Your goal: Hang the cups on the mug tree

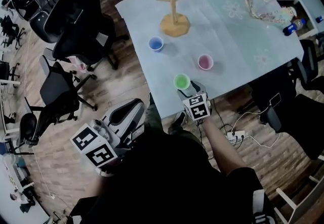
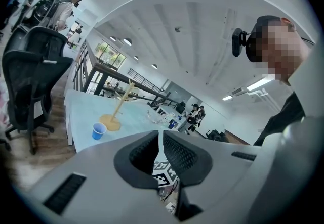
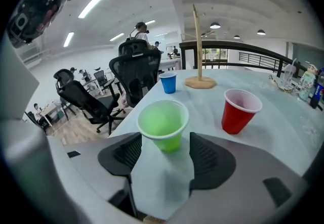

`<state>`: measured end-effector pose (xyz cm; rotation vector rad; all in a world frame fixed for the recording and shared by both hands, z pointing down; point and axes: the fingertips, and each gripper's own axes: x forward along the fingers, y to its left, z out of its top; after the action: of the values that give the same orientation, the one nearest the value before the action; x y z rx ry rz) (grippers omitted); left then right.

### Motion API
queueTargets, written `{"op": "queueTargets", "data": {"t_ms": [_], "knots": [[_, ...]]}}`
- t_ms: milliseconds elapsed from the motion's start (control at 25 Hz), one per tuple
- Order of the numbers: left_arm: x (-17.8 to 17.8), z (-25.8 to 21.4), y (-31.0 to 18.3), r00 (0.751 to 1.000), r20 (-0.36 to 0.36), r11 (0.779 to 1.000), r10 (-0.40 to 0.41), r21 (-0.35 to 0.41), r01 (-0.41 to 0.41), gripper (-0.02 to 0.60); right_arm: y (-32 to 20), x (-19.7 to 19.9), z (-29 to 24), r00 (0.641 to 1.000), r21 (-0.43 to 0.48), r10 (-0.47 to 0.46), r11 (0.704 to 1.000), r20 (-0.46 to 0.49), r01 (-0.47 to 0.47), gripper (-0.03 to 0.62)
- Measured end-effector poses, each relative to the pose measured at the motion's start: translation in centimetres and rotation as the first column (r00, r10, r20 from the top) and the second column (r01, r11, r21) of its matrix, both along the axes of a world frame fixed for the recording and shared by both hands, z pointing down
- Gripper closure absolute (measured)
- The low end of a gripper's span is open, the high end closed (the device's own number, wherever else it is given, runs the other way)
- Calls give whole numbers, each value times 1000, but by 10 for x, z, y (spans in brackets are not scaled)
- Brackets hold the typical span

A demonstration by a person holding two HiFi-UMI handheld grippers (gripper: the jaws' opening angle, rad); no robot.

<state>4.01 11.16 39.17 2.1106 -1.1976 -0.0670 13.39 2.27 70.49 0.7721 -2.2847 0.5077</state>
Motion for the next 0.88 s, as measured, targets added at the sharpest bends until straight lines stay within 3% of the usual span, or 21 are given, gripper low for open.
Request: {"op": "queueTargets", "data": {"t_ms": [360,760,880], "knots": [[-24,-3,-34,996,6,996,91,1,-91,554,-20,-30,13,996,63,-16,998,-85,22,310],[-41,-3,-86,980,-16,980,199,-12,-199,554,-38,-33,4,994,-8,107,994,-23,-107,316],[-45,3,-103,974,17,974,226,-16,-225,554,-48,-31,-5,988,-28,156,987,7,-155,318]]}}
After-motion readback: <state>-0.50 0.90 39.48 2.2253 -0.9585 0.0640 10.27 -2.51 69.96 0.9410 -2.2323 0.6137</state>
